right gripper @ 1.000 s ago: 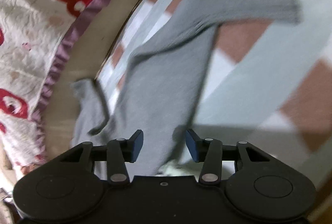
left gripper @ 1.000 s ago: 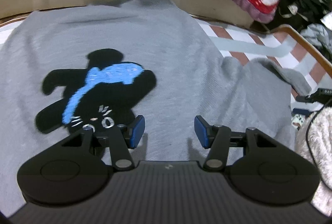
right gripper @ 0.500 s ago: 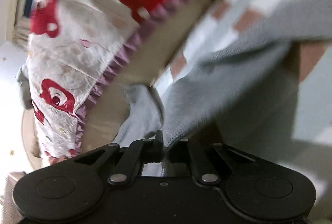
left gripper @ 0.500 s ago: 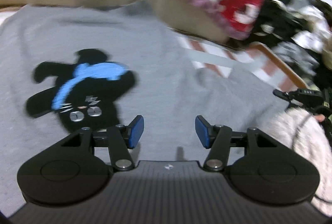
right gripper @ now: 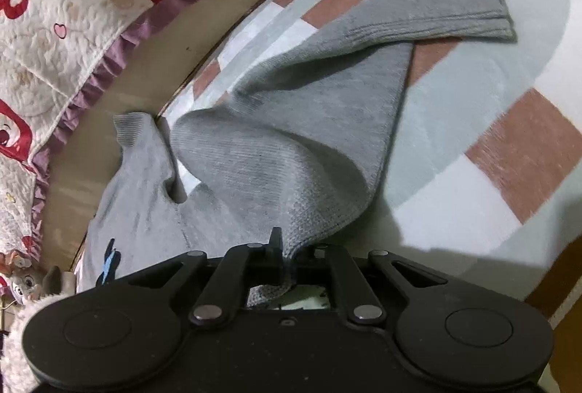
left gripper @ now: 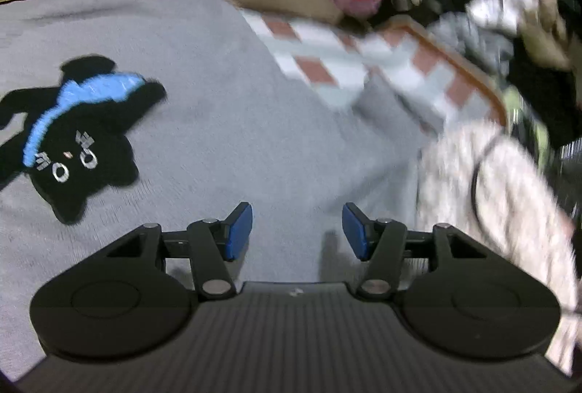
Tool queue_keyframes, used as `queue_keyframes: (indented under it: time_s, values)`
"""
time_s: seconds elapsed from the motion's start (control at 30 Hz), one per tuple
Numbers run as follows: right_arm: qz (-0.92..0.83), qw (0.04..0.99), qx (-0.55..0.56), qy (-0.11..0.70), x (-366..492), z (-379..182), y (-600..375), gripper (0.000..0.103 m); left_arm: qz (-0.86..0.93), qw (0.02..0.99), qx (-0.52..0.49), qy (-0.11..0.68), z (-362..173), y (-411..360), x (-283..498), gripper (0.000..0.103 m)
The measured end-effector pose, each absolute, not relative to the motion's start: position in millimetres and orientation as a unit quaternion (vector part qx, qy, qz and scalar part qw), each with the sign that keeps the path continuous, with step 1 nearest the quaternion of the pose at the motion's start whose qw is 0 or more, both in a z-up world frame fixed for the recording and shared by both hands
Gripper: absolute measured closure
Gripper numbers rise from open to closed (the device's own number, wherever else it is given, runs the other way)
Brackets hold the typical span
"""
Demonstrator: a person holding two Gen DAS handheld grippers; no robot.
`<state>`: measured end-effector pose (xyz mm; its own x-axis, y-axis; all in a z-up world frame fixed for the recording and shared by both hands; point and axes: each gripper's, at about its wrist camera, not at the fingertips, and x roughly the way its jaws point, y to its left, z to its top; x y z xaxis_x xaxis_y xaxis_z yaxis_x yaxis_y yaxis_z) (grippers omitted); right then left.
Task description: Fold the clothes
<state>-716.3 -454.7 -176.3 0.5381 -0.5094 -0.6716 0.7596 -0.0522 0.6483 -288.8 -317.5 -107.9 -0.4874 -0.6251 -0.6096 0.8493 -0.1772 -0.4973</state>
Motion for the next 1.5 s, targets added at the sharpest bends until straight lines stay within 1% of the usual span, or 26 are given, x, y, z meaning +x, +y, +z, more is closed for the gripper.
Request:
queue_keyframes:
  time_s: [0.07,0.13,0.23,0.3,0.33,0.37,0.4,0.43,0.47,0.53,0.6,0.63,0.7,0.73,0.8,0.83,0.87,0.93,1.1,1.17,1.23,1.27,1.3,1.4,1.43,1.5]
  values:
    - [-0.452,0.688,0.559,0.098,-721.4,-178.3,-457.1,0.097,-0.756,0.495,0.097,0.417,-105.3,-320.9,-282.0,0.049]
    - [-0.423,0.693,0.58,0.064,-732.5,-169.6,-451.8,0.097,-0.759,0.49,0.109,0.414,-106.7,-325.9,-286.6,0.049]
    - [-0.456,0.674,0.572,0.1,-742.1,-157.9,-446.2,0.098,-0.766,0.454,0.162,0.427,-118.5,-323.4,-304.7,0.049]
    - [-0.493,0.651,0.562,0.132,-749.9,-161.3,-446.2,0.097,-0.762,0.436,0.205,0.433,-129.1,-319.7,-317.6,0.049]
    - [-0.504,0.646,0.556,0.136,-754.5,-162.4,-446.2,0.092,-0.755,0.439,0.229,0.429,-133.8,-318.4,-323.2,0.049]
    - [-0.516,0.645,0.548,0.13,-760.1,-160.4,-444.8,0.082,-0.75,0.444,0.244,0.425,-137.0,-317.8,-326.3,0.048]
    - [-0.531,0.644,0.537,0.121,-766.1,-157.1,-442.8,0.079,-0.747,0.45,0.246,0.424,-137.5,-318.2,-325.2,0.048]
    - [-0.546,0.643,0.524,0.117,-771.6,-153.6,-442.4,0.069,-0.744,0.456,0.242,0.425,-136.4,-319.4,-321.7,0.048]
    - [-0.56,0.646,0.504,0.119,-776.0,-149.3,-444.1,0.062,-0.741,0.462,0.238,0.425,-135.2,-320.5,-318.3,0.048]
    - [-0.582,0.658,0.46,0.131,-782.0,-142.1,-450.3,0.062,-0.735,0.474,0.229,0.426,-132.9,-322.8,-311.4,0.048]
    - [-0.593,0.671,0.414,0.167,-779.6,-141.7,-463.8,0.061,-0.734,0.494,0.197,0.422,-121.8,-323.3,-296.8,0.048]
    - [-0.592,0.677,0.395,0.188,-775.8,-144.2,-472.3,0.06,-0.732,0.506,0.175,0.422,-115.4,-323.3,-287.1,0.048]
    - [-0.573,0.681,0.392,0.234,-765.7,-154.0,-494.2,0.055,-0.722,0.537,0.152,0.41,-105.5,-324.3,-273.5,0.048]
    - [-0.564,0.679,0.402,0.244,-763.0,-159.9,-503.5,0.054,-0.713,0.556,0.154,0.398,-102.1,-325.8,-268.9,0.048]
    - [-0.552,0.668,0.436,0.242,-760.0,-173.2,-520.9,0.054,-0.692,0.593,0.163,0.378,-101.3,-325.9,-261.5,0.048]
    - [-0.557,0.666,0.442,0.227,-758.5,-176.4,-527.8,0.051,-0.681,0.606,0.162,0.377,-103.0,-325.2,-256.9,0.048]
    - [-0.57,0.662,0.434,0.22,-756.0,-177.3,-535.3,0.045,-0.67,0.619,0.158,0.378,-105.3,-324.2,-251.6,0.048]
    - [-0.601,0.65,0.413,0.216,-749.9,-179.0,-552.4,0.044,-0.652,0.638,0.152,0.381,-110.1,-322.4,-243.0,0.048]
    - [-0.675,0.601,0.33,0.272,-724.5,-176.9,-598.6,0.044,-0.615,0.672,0.16,0.38,-115.0,-326.0,-229.2,0.048]
    - [-0.679,0.606,0.308,0.276,-717.5,-169.9,-615.1,0.044,-0.603,0.682,0.152,0.385,-116.2,-325.2,-220.9,0.048]
    - [-0.662,0.631,0.303,0.267,-713.1,-159.1,-629.4,0.044,-0.594,0.688,0.149,0.39,-118.5,-325.4,-217.2,0.048]
    - [-0.637,0.66,0.324,0.232,-718.4,-153.5,-632.9,0.044,-0.589,0.69,0.15,0.393,-120.3,-325.9,-216.1,0.048]
    - [-0.599,0.695,0.355,0.181,-727.7,-147.8,-634.5,0.044,-0.585,0.692,0.153,0.394,-122.3,-326.3,-216.1,0.048]
    - [-0.543,0.717,0.428,0.085,-755.8,-142.4,-628.4,0.042,-0.574,0.7,0.164,0.393,-126.2,-325.9,-216.3,0.048]
    - [-0.554,0.71,0.426,0.09,-760.3,-141.2,-623.0,0.042,-0.568,0.704,0.166,0.392,-126.7,-325.2,-214.9,0.048]
    - [-0.606,0.678,0.391,0.142,-764.1,-142.5,-609.7,0.042,-0.554,0.714,0.169,0.393,-127.4,-323.6,-210.6,0.048]
